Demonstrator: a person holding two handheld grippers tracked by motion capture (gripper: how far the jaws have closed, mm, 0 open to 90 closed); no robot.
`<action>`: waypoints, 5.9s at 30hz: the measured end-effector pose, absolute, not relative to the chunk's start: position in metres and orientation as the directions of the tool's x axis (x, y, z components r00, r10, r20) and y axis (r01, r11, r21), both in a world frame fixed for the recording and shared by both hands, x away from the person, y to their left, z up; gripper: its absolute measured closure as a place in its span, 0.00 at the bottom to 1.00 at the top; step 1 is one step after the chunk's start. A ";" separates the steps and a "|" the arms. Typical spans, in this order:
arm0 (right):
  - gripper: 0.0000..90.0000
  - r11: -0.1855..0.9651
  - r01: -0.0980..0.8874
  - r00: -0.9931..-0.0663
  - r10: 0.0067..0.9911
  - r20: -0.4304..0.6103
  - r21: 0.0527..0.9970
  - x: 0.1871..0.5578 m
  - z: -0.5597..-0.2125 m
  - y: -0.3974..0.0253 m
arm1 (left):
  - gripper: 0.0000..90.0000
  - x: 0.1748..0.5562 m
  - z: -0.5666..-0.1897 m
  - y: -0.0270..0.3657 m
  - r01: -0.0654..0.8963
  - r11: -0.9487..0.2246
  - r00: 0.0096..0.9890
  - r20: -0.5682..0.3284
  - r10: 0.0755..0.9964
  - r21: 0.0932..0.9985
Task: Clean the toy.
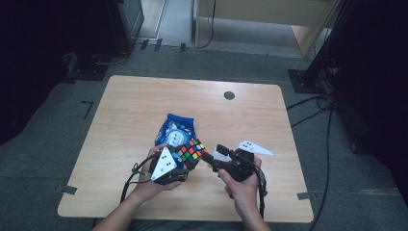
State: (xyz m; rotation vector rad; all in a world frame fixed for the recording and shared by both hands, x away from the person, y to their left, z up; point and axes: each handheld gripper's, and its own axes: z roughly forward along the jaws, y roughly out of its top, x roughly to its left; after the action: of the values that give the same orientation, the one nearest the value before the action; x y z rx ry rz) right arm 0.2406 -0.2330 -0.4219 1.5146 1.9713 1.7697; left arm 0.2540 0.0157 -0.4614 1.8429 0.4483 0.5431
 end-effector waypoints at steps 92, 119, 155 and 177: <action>0.48 0.166 0.687 -0.366 0.920 0.139 0.708 0.289 -0.502 -0.263 | 0.37 0.254 -0.474 0.007 0.044 -0.425 0.814 0.215 0.540 0.904; 0.98 0.048 0.455 -0.576 0.778 0.253 0.889 0.243 -0.433 -0.245 | 0.37 0.249 -0.474 0.004 0.030 -0.409 0.841 0.198 0.504 0.912; 0.96 -0.009 0.527 -0.599 0.706 0.379 0.850 0.243 -0.436 -0.237 | 0.37 0.247 -0.469 0.007 0.008 -0.384 0.843 0.200 0.499 0.923; 0.95 -0.031 0.544 -0.576 0.712 0.401 0.838 0.246 -0.437 -0.242 | 0.37 0.244 -0.467 0.008 -0.013 -0.370 0.851 0.205 0.484 0.929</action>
State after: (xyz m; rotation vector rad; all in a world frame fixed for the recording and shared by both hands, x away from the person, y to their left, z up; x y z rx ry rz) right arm 0.2463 -0.2419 -0.4367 1.3613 2.0747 1.6687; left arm 0.2443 0.0078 -0.4672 1.8889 0.3519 0.5455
